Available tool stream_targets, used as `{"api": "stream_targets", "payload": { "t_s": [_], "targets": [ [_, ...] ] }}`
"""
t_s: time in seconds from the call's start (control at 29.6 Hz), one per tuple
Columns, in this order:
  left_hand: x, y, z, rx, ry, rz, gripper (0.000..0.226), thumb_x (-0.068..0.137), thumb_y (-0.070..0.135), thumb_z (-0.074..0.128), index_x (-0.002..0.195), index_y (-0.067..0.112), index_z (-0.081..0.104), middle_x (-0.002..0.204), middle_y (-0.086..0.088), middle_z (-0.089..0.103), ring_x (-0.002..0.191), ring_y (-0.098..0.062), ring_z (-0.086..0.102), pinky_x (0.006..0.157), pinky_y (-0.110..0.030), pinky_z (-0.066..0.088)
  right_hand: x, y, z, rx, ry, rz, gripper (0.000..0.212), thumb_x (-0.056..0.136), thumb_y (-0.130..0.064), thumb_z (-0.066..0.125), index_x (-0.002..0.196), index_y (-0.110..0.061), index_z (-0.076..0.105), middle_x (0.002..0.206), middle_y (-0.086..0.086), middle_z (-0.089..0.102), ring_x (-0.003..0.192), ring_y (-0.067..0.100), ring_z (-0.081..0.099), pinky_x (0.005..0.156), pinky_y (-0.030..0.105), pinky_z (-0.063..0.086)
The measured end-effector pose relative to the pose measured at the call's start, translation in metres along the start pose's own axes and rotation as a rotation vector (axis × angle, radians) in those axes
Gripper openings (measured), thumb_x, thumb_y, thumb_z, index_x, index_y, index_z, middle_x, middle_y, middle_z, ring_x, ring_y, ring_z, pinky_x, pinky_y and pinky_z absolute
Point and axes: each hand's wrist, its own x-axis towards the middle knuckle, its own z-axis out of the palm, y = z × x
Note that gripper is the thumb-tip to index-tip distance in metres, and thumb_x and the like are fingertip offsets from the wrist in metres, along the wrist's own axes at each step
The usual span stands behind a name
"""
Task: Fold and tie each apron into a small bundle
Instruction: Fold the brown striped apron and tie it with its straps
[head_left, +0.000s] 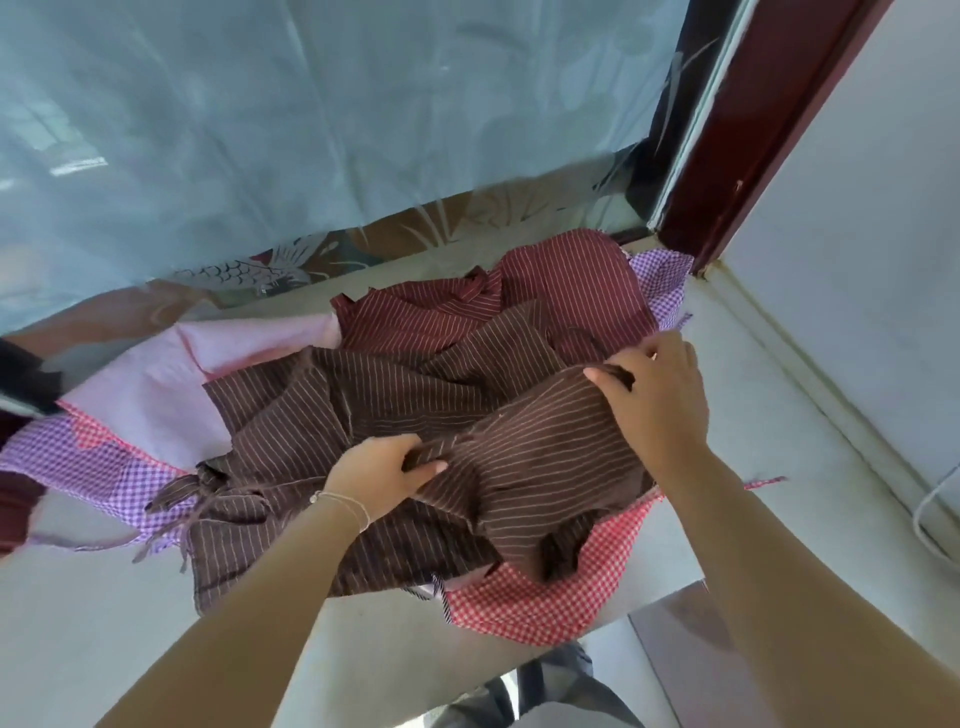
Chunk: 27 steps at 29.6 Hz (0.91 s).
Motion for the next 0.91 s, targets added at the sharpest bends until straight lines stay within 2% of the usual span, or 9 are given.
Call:
{"api": "stream_targets", "payload": {
  "t_s": [0.17, 0.24, 0.34, 0.44, 0.51, 0.61, 0.74, 0.84, 0.91],
  "targets": [
    [-0.013, -0.017, -0.028, 0.106, 0.185, -0.146, 0.021, 0.092, 0.044, 0.049, 0.085, 0.024, 0.051, 0.066, 0.006, 0.055, 0.065, -0.019, 0.056, 0.057, -0.029, 0.039, 0.053, -0.029, -0.018, -0.002, -0.132, 0.049, 0.049, 0.092, -0.057, 0.049, 0.067, -0.014, 0.048, 0.064, 0.002, 0.053, 0.061, 0.019, 0.052, 0.050, 0.028, 0.032],
    [-0.019, -0.011, -0.024, 0.145, 0.164, -0.175, 0.019, 0.092, 0.038, 0.047, 0.092, 0.020, 0.054, 0.075, 0.003, 0.058, 0.074, -0.022, 0.057, 0.063, -0.031, 0.043, 0.065, -0.041, -0.015, 0.236, -0.128, 0.069, 0.042, 0.094, -0.047, 0.052, 0.071, -0.011, 0.056, 0.068, 0.004, 0.062, 0.061, 0.018, 0.059, 0.054, 0.034, 0.045],
    [-0.024, 0.008, -0.005, -0.067, 0.092, -0.117, 0.032, 0.099, 0.038, 0.039, 0.100, 0.016, 0.062, 0.094, 0.001, 0.054, 0.089, -0.021, 0.057, 0.081, -0.036, 0.048, 0.080, -0.058, -0.007, 0.832, -0.195, 0.157, 0.025, 0.099, -0.023, 0.051, 0.118, -0.013, 0.064, 0.105, 0.006, 0.070, 0.086, 0.014, 0.069, 0.088, 0.039, 0.055],
    [-0.029, 0.029, 0.013, -0.285, 0.096, -0.147, 0.037, 0.103, 0.037, 0.030, 0.124, 0.016, 0.051, 0.097, 0.000, 0.060, 0.083, -0.019, 0.061, 0.078, -0.036, 0.050, 0.086, -0.061, 0.007, 1.078, -0.413, 0.086, 0.079, 0.093, -0.028, 0.062, 0.153, -0.027, 0.011, 0.153, 0.000, 0.031, 0.130, 0.007, 0.040, 0.109, 0.028, 0.035],
    [-0.030, 0.036, 0.021, -0.402, 0.159, -0.214, 0.038, 0.103, 0.034, 0.029, 0.137, 0.021, 0.040, 0.094, -0.003, 0.065, 0.078, -0.020, 0.063, 0.067, -0.031, 0.051, 0.078, -0.051, 0.027, 0.953, -0.441, 0.134, 0.095, 0.088, -0.034, 0.067, 0.153, -0.032, -0.003, 0.161, 0.000, 0.009, 0.138, 0.012, 0.029, 0.114, 0.037, 0.027],
    [-0.024, 0.037, 0.024, -0.709, 0.291, -0.428, 0.032, 0.103, 0.028, 0.033, 0.129, 0.019, 0.049, 0.106, -0.002, 0.060, 0.095, -0.020, 0.059, 0.077, -0.028, 0.047, 0.050, -0.024, 0.054, 0.571, -0.427, 0.422, 0.078, 0.094, -0.043, 0.054, 0.153, -0.009, 0.014, 0.155, 0.017, 0.026, 0.139, 0.033, 0.031, 0.114, 0.044, 0.028],
    [-0.019, 0.030, 0.024, -0.851, 0.381, -0.635, 0.023, 0.098, 0.024, 0.049, 0.113, 0.011, 0.060, 0.100, -0.003, 0.061, 0.097, -0.021, 0.058, 0.088, -0.034, 0.045, 0.003, 0.012, 0.082, 0.258, -0.906, 0.585, 0.091, 0.090, -0.066, 0.039, 0.148, 0.002, 0.021, 0.151, 0.023, 0.030, 0.135, 0.039, 0.035, 0.112, 0.047, 0.030],
    [-0.021, 0.024, 0.020, -1.010, 0.432, -0.718, 0.020, 0.091, 0.030, 0.061, 0.095, 0.010, 0.062, 0.087, -0.001, 0.062, 0.081, -0.013, 0.056, 0.071, -0.026, 0.042, -0.012, 0.031, 0.086, 0.193, -1.207, 0.609, 0.100, 0.077, -0.071, 0.058, 0.145, -0.004, 0.028, 0.142, 0.018, 0.044, 0.122, 0.034, 0.051, 0.100, 0.044, 0.045],
    [-0.022, 0.022, 0.012, -1.123, 0.497, -0.772, 0.022, 0.090, 0.030, 0.063, 0.086, 0.009, 0.062, 0.085, -0.006, 0.063, 0.080, -0.019, 0.059, 0.069, -0.026, 0.045, -0.010, 0.036, 0.074, 0.113, -1.432, 0.464, 0.086, 0.076, -0.058, 0.071, 0.136, -0.005, 0.041, 0.124, 0.011, 0.058, 0.109, 0.025, 0.059, 0.095, 0.039, 0.049]
  ]
}}
